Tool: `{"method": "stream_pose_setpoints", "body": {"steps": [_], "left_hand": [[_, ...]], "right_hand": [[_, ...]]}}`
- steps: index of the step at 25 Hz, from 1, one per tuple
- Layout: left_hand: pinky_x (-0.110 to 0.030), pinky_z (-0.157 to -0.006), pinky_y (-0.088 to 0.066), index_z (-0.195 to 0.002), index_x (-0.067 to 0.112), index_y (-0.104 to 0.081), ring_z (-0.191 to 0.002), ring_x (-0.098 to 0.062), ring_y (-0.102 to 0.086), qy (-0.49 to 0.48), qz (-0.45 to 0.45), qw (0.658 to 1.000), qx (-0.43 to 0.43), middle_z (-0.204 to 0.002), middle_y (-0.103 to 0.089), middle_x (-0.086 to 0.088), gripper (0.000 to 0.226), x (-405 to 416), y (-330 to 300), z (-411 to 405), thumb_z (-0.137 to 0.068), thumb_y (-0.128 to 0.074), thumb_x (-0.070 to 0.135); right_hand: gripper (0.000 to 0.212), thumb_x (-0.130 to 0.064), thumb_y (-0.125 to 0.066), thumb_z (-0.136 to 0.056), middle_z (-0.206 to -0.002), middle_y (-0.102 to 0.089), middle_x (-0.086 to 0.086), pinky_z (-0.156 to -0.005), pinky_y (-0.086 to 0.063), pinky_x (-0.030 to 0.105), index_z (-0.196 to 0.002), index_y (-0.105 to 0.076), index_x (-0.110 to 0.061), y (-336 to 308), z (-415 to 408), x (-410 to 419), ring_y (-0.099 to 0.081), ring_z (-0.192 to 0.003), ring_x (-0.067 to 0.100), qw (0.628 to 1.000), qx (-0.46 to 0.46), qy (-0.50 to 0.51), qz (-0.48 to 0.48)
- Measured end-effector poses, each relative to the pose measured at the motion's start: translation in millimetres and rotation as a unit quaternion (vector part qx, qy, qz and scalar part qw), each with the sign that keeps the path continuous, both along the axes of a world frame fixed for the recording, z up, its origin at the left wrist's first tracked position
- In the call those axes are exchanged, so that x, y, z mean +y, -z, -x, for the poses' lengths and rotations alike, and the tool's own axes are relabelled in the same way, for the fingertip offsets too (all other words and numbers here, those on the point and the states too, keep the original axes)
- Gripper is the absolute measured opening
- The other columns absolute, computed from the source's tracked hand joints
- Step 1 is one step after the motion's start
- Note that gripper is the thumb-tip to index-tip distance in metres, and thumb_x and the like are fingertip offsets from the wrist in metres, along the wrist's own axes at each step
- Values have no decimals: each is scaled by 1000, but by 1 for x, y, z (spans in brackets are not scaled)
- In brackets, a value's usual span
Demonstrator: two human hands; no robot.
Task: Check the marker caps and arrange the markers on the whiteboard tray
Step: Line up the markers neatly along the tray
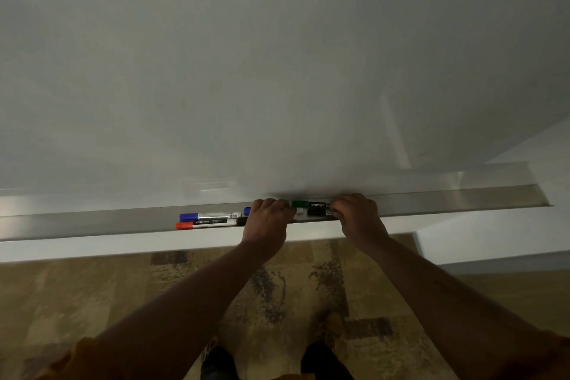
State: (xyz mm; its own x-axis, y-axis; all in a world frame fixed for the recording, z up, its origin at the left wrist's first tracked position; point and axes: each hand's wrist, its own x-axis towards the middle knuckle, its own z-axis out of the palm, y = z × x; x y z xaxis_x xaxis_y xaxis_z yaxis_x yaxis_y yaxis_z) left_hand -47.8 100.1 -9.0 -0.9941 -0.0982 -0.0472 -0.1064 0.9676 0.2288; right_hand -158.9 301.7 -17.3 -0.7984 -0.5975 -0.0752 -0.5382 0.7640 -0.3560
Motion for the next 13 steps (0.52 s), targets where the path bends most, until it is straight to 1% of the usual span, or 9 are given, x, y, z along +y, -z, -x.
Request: {"method": "stream_pose_setpoints", "body": {"steps": [2,4,6,8,10,13], "left_hand": [[-40,-90,-41,-114,24,-70,-102,-24,-61,-7,1,1000,3,-110,-69,1,31,-1,1,0,-87,-64,9],[-39,-87,-41,-110,26,-71,-98,-24,-60,-14,10,1000,7,-105,-69,2,26,-3,3,1,-87,-67,15],[-39,-87,-40,-110,27,-70,-99,-24,-59,-17,13,1000,7,-106,-68,2,20,-6,3,2,-90,-66,27],[-39,-89,-39,-110,25,-69,-102,-24,-59,-18,4,1000,7,-109,-68,2,21,-6,3,4,-93,-62,36],[-39,-91,-39,-111,24,-69,-105,-24,-58,-20,-7,1000,1,-113,-67,2,24,-5,1,5,-95,-58,39],[-38,-94,-40,-114,21,-68,-108,-23,-58,-22,-37,999,-6,-117,-68,1,27,-4,-1,5,-97,-55,38]], "right_hand": [[30,-11,-63,-87,-112,-65,-1,-86,-39,45,-114,-65,-24,-2,1,2,-53,-108,30,1000,9,-1,-9],[39,-14,-62,-89,-118,-63,-2,-88,-39,46,-126,-61,-27,-2,1,4,-50,-113,29,1000,13,-10,-21],[36,-17,-61,-91,-119,-61,-2,-90,-37,46,-125,-62,-28,-2,2,6,-48,-114,29,999,4,-9,-35],[29,-21,-60,-91,-118,-59,-1,-91,-36,46,-120,-64,-27,-3,4,4,-46,-114,28,999,-11,2,-44],[24,-24,-60,-91,-116,-58,0,-90,-36,45,-115,-65,-25,-5,4,-1,-45,-114,28,999,-29,11,-42],[21,-24,-62,-90,-113,-60,0,-88,-37,45,-111,-64,-23,-6,0,-10,-47,-112,30,999,-36,2,-40]]}}
